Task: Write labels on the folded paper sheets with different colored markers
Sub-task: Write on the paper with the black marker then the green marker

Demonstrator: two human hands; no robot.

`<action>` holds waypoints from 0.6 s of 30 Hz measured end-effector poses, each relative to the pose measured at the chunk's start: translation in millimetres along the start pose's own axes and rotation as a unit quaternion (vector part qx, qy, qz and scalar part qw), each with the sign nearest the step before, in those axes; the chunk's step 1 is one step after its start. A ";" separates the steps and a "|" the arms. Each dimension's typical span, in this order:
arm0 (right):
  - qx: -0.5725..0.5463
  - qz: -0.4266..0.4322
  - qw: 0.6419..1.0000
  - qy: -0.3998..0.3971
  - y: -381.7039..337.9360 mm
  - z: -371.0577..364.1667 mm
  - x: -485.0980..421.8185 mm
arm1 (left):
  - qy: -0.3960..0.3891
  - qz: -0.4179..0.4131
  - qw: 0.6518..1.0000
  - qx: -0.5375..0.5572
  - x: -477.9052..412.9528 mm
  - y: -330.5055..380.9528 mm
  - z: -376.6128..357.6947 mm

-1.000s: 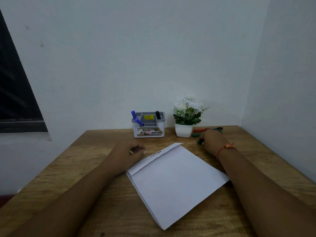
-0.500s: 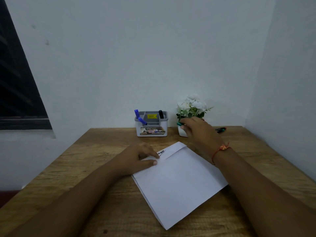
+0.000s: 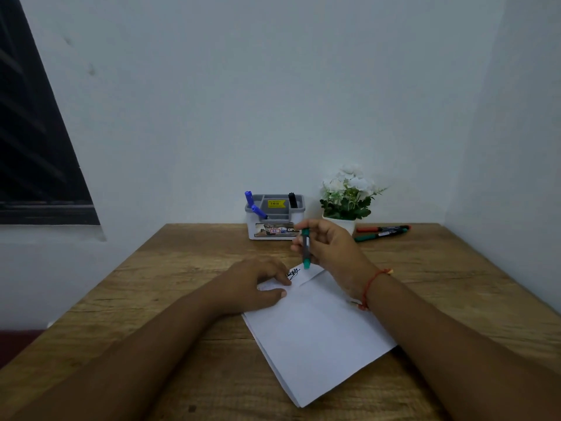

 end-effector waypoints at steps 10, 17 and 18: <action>0.086 -0.059 0.994 0.041 19.6 7.5 0.5 | 0.033 0.014 0.999 -0.019 0.9 9.1 -5.2; 0.101 -0.046 0.994 0.002 18.5 7.3 2.8 | 0.097 0.102 0.982 0.125 -1.6 9.0 -3.3; 0.107 -0.043 0.993 -0.012 18.3 6.8 3.8 | 0.112 0.112 0.978 0.135 -1.9 8.7 -2.4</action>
Point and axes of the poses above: each hand's wrist, its own x-axis away from the middle knuckle, its own z-axis out of the back of the hand, y = z × x, the point moved 4 cm from there along -x, towards the middle knuckle, and after that the axes turned 2 degrees about z, right-handed, at the moved point
